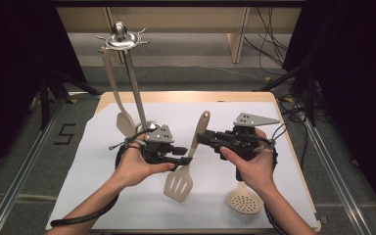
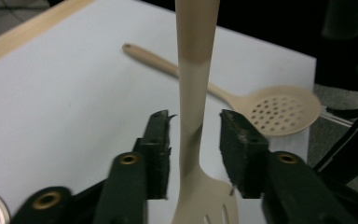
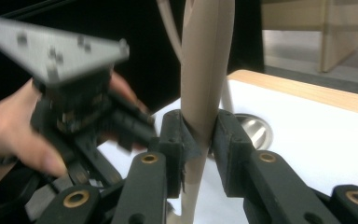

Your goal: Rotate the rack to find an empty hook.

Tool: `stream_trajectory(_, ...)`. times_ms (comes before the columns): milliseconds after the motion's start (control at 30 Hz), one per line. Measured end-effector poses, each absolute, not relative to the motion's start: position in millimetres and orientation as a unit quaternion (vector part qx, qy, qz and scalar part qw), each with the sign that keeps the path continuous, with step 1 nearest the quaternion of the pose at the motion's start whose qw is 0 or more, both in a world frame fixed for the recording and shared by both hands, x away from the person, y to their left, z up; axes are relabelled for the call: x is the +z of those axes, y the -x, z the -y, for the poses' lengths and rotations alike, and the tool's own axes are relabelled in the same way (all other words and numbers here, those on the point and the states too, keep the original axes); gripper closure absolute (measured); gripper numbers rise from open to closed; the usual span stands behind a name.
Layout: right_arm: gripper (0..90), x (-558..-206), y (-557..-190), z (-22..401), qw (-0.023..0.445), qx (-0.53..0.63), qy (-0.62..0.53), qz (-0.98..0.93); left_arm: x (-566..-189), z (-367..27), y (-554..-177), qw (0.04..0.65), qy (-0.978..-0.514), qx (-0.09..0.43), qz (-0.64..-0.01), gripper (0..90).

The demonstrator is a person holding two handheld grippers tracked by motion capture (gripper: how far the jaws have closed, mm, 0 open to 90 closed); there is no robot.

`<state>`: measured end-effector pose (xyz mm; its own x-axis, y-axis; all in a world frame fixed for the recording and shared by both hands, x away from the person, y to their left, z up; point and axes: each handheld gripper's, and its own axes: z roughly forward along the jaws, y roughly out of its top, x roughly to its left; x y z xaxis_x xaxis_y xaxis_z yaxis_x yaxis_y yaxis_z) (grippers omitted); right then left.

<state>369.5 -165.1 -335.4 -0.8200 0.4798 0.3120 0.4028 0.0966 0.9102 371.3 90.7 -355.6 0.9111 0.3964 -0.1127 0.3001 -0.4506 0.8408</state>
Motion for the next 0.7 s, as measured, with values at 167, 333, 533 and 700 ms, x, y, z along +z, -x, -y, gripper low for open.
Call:
stream_trajectory(167,75.3,-334,-367,162,0.006,0.6,-0.253,-0.759,-349,-96,-371,0.498,-0.849,0.019,-0.177,55.3)
stream_trajectory(333,75.2,-334,-367,156,-0.008,0.599,-0.22,-0.77,-352,-98,-369,0.491,-0.857,0.008,-0.157,60.0)
stream_trajectory(533,75.2,-335,-367,151,-0.01,0.595,-0.195,-0.779,-352,-100,-368,0.499,-0.853,0.001,-0.153,67.9)
stream_trajectory(700,74.9,-335,-368,148,-0.013,0.6,-0.188,-0.777,-352,-103,-367,0.506,-0.848,-0.002,-0.155,75.7)
